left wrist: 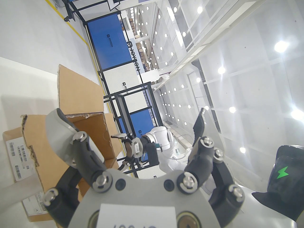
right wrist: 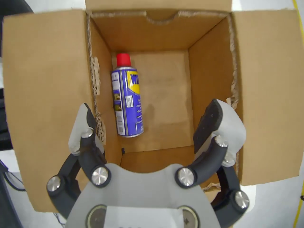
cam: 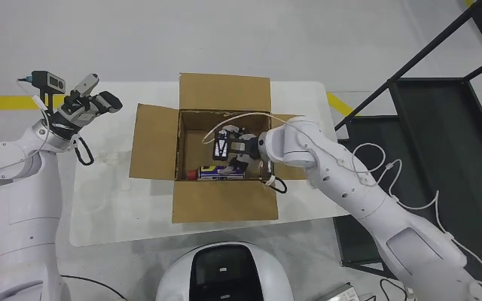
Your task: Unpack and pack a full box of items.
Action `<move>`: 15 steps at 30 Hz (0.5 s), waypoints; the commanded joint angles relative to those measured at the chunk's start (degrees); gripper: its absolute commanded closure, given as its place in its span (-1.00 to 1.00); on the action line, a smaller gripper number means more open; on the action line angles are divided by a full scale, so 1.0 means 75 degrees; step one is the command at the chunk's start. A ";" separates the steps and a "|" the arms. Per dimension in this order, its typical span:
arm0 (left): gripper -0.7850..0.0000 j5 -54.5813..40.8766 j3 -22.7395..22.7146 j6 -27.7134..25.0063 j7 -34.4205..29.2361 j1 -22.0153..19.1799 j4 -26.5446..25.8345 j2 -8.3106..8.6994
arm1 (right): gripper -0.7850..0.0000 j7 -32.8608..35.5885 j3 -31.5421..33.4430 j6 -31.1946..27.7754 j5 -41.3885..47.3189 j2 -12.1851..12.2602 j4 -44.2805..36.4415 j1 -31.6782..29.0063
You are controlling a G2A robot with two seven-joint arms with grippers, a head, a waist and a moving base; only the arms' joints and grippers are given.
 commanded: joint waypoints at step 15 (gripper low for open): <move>-1.00 0.0000 0.0000 0.0000 0.0000 0.0000 0.0000 0.0000 | -1.00 -0.2368 0.4832 0.0190 0.0170 0.0989 -0.1954 -0.4776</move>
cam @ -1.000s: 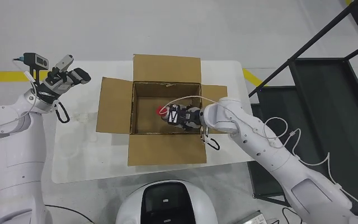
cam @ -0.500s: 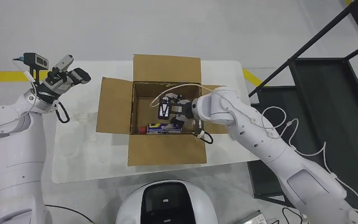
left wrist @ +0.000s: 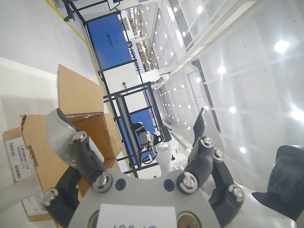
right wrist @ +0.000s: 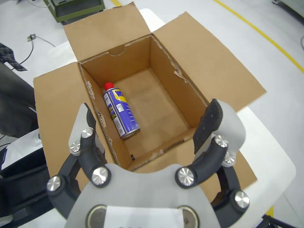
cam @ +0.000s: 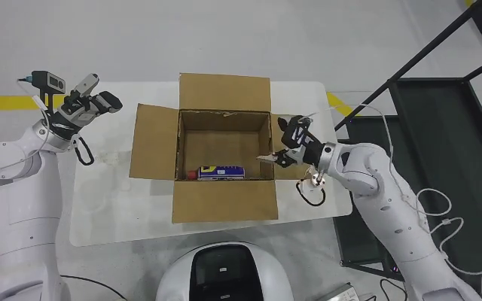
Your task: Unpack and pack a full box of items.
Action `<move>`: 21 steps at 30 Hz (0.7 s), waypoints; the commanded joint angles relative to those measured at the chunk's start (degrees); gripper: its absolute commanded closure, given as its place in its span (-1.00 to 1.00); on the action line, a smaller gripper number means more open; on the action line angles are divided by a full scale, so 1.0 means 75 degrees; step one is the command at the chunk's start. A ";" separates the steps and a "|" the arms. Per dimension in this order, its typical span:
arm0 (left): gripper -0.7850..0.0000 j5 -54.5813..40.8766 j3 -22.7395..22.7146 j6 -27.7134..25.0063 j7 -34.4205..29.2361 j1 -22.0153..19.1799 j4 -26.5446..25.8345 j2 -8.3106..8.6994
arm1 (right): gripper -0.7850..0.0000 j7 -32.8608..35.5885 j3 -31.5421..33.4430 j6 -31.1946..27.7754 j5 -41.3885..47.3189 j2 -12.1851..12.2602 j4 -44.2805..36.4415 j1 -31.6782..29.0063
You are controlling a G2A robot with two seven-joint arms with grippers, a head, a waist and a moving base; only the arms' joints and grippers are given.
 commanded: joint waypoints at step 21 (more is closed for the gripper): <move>-1.00 0.0000 0.0000 0.0000 0.0000 0.0000 0.0000 0.0000 | -1.00 -0.0801 0.1253 -0.0232 -0.0914 0.0138 -0.0649 -0.1606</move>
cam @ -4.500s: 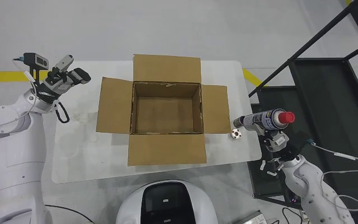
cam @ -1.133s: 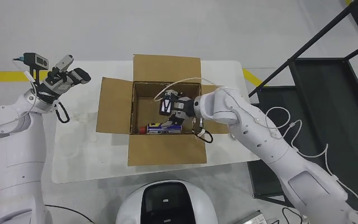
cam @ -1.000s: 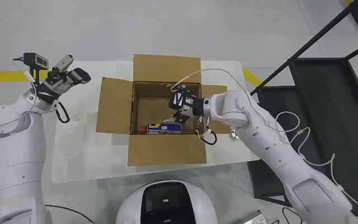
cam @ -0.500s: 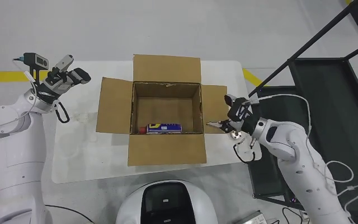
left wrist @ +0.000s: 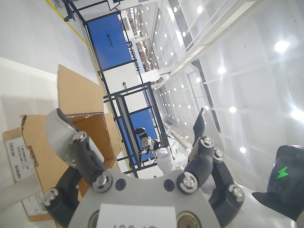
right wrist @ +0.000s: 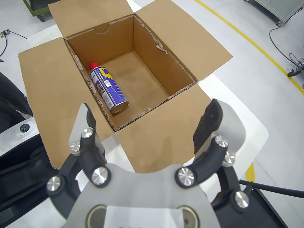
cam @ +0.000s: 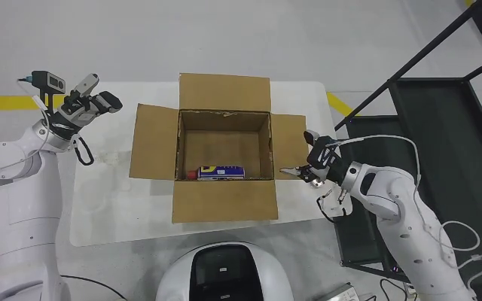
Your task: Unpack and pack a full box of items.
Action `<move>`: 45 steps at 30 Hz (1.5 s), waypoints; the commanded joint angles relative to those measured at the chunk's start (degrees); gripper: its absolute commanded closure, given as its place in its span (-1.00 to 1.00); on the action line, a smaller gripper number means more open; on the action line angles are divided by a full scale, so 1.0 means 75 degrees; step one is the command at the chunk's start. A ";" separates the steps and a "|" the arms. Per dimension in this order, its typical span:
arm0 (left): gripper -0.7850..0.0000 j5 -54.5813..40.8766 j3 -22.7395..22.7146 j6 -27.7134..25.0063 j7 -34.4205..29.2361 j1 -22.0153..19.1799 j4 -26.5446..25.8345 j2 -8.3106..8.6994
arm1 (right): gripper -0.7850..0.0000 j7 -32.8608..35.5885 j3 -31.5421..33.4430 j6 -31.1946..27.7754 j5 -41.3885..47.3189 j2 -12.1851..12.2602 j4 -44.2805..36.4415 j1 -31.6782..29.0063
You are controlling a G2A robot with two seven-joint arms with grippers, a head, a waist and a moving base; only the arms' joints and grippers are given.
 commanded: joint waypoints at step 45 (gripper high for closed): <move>-1.00 0.0000 0.0000 0.0000 0.0000 0.0000 0.0000 0.0000 | -1.00 -0.0128 -0.0046 0.1627 -0.0691 -0.0139 0.3720 -0.0275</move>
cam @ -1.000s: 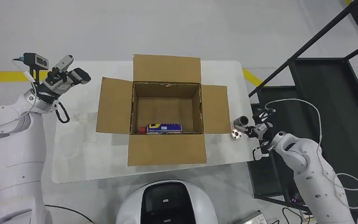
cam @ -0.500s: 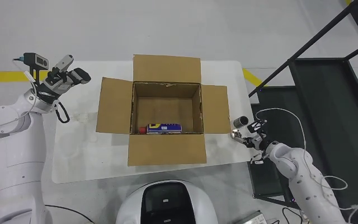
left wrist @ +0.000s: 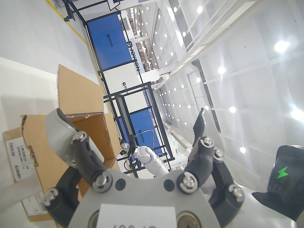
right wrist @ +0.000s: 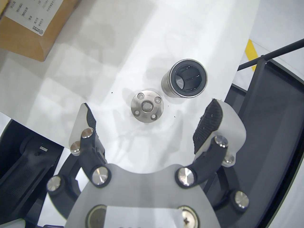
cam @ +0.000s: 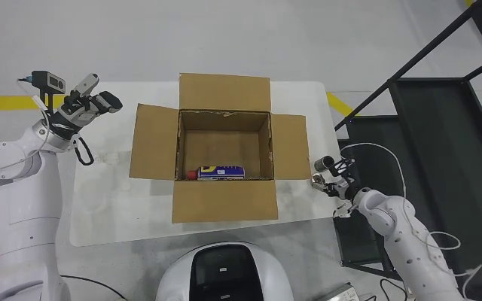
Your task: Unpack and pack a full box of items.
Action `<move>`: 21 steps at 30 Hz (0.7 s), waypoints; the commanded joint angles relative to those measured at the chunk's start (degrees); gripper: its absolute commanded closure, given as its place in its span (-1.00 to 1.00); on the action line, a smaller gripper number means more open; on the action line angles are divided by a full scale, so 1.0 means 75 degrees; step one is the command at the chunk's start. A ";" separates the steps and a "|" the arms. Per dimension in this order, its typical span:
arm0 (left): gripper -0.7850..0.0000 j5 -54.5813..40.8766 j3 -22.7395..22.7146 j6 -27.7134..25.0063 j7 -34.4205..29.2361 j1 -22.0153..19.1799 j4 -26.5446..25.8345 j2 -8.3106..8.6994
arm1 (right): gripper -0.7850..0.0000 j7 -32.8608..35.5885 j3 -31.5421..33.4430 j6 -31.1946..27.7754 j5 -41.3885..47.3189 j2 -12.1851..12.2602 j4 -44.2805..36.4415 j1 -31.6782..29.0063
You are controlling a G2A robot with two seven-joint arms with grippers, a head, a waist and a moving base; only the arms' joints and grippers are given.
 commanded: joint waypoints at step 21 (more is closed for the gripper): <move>-1.00 0.0000 0.0000 0.0000 0.0000 0.0000 0.0000 0.0000 | -0.56 -0.0044 -0.1290 0.0000 0.0131 -0.0271 0.2165 0.1564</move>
